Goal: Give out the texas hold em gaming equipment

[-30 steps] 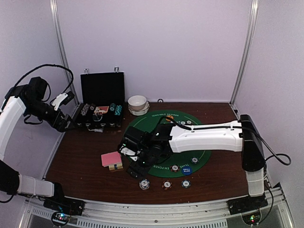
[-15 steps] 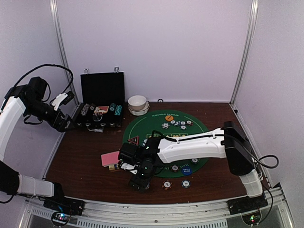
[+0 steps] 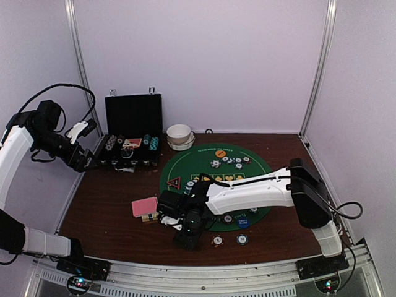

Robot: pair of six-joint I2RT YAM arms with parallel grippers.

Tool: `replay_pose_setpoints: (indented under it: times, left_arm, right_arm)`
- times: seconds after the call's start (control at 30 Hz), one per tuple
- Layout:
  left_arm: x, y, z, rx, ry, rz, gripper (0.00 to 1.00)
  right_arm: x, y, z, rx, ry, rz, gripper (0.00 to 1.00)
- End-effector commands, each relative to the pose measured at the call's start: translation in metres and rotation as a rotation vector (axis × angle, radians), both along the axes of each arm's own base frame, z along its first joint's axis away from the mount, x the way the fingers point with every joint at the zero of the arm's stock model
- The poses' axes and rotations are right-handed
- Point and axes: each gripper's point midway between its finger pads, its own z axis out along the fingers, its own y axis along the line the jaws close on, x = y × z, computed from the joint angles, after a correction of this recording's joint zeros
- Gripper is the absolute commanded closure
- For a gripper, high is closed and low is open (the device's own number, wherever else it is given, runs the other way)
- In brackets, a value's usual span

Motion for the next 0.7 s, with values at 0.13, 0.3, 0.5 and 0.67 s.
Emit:
replay_pose_setpoints:
  times: [0.13,0.3,0.5,0.67]
  left_arm:
    - [0.000,0.000,0.006,-0.013,-0.014,0.008,0.02]
    - [0.000,0.000,0.006,-0.011,-0.015,0.009,0.03]
    - [-0.001,0.000,0.006,-0.014,-0.011,0.009,0.02]
    - [-0.001,0.000,0.006,-0.011,-0.015,0.010,0.02]
  right_arm:
    - [-0.005,-0.002,0.026,0.023,-0.019,0.010,0.37]
    - [-0.006,-0.004,0.032,0.021,-0.027,0.017,0.40]
    - [-0.007,-0.004,0.034,0.021,-0.029,0.020,0.43]
    - [-0.007,-0.003,0.032,0.018,-0.026,0.020,0.49]
